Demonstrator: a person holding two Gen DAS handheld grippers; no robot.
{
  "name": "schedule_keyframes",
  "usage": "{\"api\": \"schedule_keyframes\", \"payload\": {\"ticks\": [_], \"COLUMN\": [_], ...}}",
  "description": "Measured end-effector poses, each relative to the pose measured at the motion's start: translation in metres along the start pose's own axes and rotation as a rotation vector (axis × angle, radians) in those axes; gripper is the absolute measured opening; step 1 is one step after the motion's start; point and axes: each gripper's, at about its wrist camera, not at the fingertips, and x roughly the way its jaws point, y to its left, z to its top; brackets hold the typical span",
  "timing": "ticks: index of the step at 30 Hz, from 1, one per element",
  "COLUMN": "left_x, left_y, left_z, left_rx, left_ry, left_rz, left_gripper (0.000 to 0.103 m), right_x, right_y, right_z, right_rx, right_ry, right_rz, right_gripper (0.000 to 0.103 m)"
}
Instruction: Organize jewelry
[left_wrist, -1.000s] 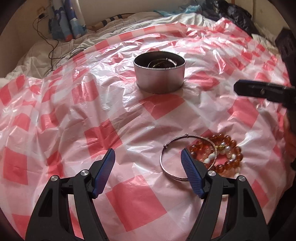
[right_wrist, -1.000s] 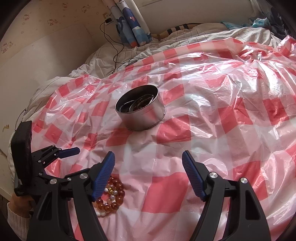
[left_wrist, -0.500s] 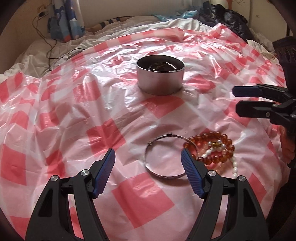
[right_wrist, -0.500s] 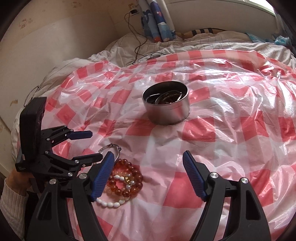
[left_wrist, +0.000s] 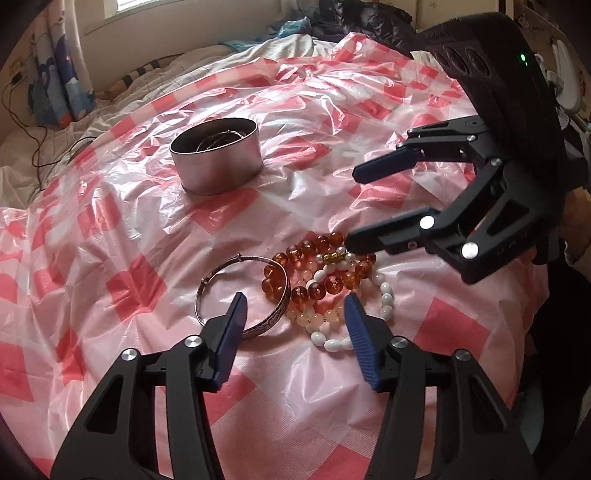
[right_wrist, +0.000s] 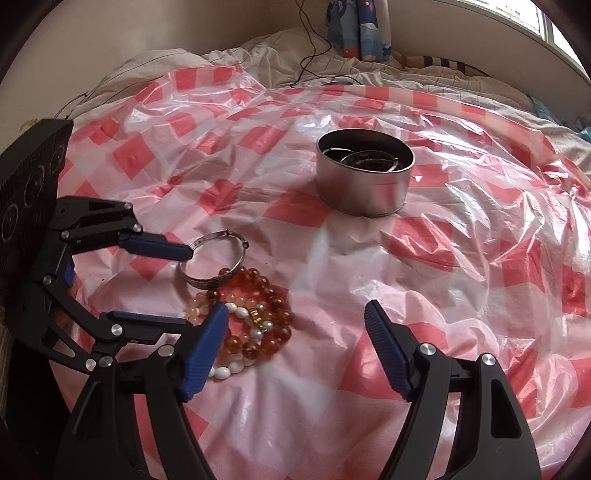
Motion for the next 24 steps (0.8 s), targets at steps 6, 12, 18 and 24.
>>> {"api": "schedule_keyframes", "payload": {"ticks": [6,12,18,24], "left_x": [0.003,-0.001,0.002,0.012], "left_y": [0.007,0.019,0.018,0.012], "left_z": [-0.001,-0.001,-0.003,0.001], "left_rx": [-0.025,-0.085,-0.064,-0.022], "left_ry": [0.029,0.030,0.051,0.076], "left_rz": [-0.007,-0.013,-0.030,0.006], "left_gripper": [0.019,0.003,0.002,0.005], "right_x": [-0.005,-0.004,-0.005,0.000], "right_y": [-0.019,-0.015,0.007,0.013], "right_z": [0.004,0.004,0.002,0.000], "right_rx": [0.095,0.081,-0.032,-0.067], "right_ry": [-0.021,-0.014,-0.009,0.012], "right_rz": [0.025,0.032,0.062,0.059], "right_gripper": [0.073,0.073,0.073,0.073]}}
